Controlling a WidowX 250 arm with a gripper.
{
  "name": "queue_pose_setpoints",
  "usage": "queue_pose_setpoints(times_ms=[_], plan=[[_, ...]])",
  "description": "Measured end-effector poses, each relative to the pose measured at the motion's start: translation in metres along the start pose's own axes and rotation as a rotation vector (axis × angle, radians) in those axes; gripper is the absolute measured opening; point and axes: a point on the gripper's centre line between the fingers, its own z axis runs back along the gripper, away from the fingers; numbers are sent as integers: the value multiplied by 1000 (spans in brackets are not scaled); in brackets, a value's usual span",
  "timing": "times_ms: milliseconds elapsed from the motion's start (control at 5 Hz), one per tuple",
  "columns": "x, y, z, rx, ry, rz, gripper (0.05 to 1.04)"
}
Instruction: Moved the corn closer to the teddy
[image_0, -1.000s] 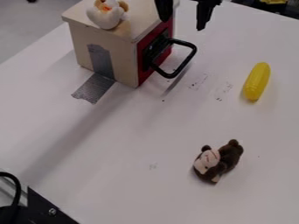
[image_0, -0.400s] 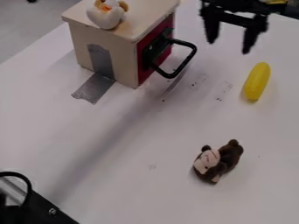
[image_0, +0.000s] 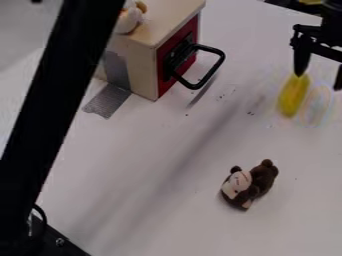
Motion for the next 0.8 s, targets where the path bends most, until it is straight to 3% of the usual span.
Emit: queue_pose_setpoints(times_ms=[200,400,800], plan=[[-7,5,-12,46,60,26,993],[-9,9,-17,71,65,24,994],[-4,4,-13,38,31,16,995]])
